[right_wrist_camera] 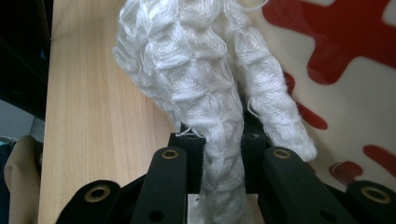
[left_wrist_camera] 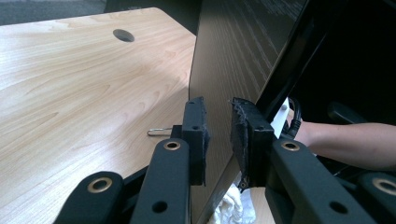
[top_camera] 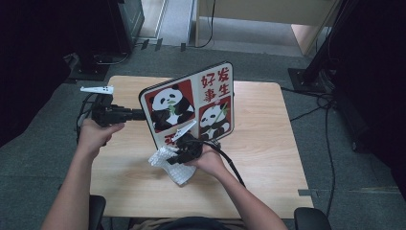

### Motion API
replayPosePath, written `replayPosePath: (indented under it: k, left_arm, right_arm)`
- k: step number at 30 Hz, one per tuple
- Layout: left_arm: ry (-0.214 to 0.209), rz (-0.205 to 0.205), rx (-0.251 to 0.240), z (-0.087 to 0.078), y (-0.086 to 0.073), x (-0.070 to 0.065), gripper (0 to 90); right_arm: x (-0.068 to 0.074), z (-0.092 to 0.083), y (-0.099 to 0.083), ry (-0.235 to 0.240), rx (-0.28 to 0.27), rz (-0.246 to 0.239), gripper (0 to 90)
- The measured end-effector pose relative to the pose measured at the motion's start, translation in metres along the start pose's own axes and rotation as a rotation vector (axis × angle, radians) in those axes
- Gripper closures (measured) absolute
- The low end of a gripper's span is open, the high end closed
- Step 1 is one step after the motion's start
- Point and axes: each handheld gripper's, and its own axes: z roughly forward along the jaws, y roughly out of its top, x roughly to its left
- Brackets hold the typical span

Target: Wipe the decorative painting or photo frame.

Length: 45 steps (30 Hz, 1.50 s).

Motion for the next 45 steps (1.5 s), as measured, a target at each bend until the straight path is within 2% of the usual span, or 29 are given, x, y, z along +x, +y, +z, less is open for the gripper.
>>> replayPosePath:
  k: [11,14,19,23,26,33,36,45]
  left_arm:
    - [0.005,-0.006,-0.005,0.000,-0.001,0.002,71.4]
    - [0.021,-0.005,-0.009,0.001,-0.001,0.002,67.1]
    - [0.042,0.002,-0.007,0.000,-0.001,0.003,60.9]
    - [0.063,0.002,-0.017,-0.001,-0.002,0.004,56.9]
    - [0.088,0.020,-0.026,-0.003,-0.002,0.003,50.2]
    - [0.100,0.036,-0.027,-0.007,-0.003,0.005,42.8]
    - [0.104,0.032,-0.018,-0.007,-0.003,0.006,40.4]
    - [0.108,0.033,-0.010,-0.010,-0.004,0.007,35.4]
  right_arm:
    - [-0.002,0.003,-0.007,0.008,-0.009,0.024,77.6]
    - [0.000,0.002,-0.007,0.011,-0.011,0.033,77.8]
    - [0.006,-0.006,-0.002,0.003,-0.014,0.019,78.2]
    - [0.013,-0.016,0.004,-0.002,-0.017,-0.008,78.4]
    - [0.018,-0.021,0.010,-0.004,-0.020,-0.021,78.8]
    - [0.027,-0.037,0.025,0.018,-0.063,-0.012,79.5]
    - [0.033,-0.045,0.033,0.015,-0.073,-0.034,79.4]
    - [0.045,-0.059,0.056,0.016,-0.079,-0.057,79.0]
